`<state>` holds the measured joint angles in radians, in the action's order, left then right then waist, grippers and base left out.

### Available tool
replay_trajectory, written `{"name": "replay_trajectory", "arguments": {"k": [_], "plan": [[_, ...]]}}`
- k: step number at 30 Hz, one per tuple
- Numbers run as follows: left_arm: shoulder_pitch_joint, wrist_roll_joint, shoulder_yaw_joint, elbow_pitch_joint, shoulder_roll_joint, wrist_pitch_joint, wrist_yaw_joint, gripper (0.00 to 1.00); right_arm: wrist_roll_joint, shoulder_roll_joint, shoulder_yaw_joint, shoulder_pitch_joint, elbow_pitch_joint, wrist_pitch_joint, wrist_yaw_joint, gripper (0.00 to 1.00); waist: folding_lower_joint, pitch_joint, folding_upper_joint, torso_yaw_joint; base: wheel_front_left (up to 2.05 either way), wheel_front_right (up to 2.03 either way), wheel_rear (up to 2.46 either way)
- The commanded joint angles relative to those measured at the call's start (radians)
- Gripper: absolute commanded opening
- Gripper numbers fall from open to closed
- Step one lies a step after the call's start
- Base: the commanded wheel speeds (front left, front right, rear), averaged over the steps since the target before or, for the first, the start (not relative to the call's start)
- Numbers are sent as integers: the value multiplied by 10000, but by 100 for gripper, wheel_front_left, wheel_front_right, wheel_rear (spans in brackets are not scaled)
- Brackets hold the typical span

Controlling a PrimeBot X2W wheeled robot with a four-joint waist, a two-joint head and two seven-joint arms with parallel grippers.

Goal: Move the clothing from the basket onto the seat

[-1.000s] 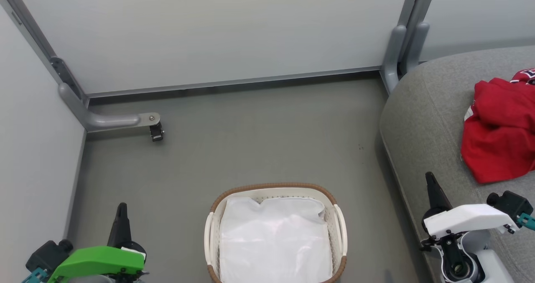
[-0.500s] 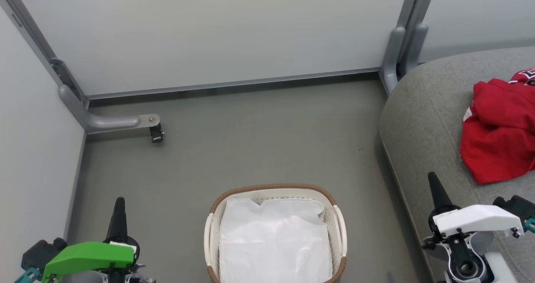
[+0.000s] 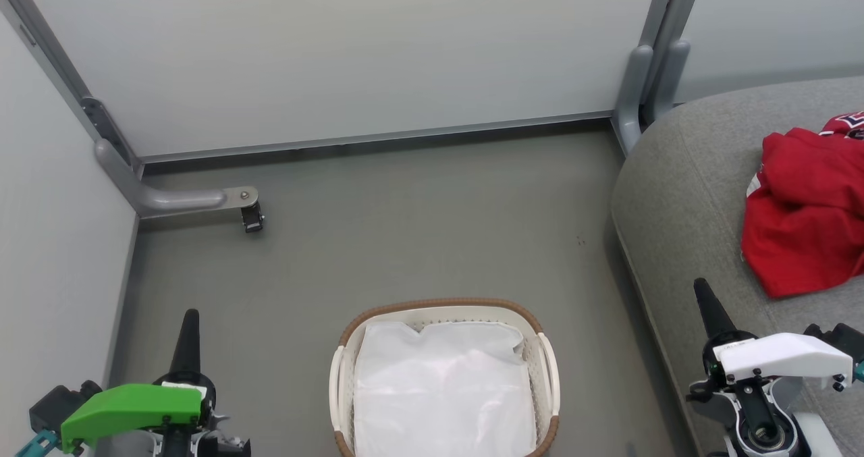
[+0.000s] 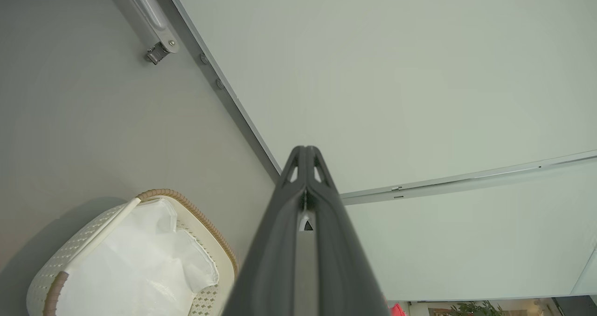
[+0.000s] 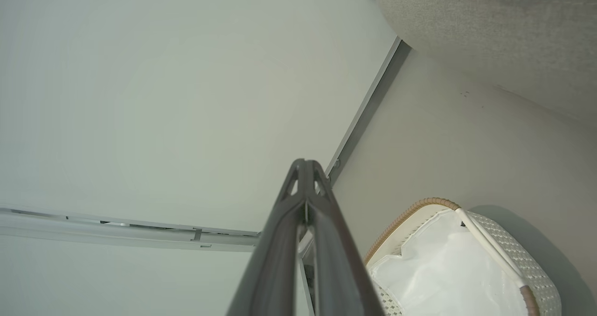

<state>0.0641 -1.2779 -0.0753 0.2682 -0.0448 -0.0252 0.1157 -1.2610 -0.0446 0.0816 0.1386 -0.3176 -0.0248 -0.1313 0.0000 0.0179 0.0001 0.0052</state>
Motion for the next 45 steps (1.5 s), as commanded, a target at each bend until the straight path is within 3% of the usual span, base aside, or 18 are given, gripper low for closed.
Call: {"name": "replay_trajectory", "arguments": {"k": [1,45], "plan": [[234,-272,-76,-84,-66,-60,75,0,-272,-56,45,-27,151,-68,6,0,0,-5,-1,-2,0,0,0],[515,-3402,-413,-254,-86,-928,182,0,-3572,-85,349,-364,777,-932,7,0,0,-147,-1,-52,0,0,0]]}}
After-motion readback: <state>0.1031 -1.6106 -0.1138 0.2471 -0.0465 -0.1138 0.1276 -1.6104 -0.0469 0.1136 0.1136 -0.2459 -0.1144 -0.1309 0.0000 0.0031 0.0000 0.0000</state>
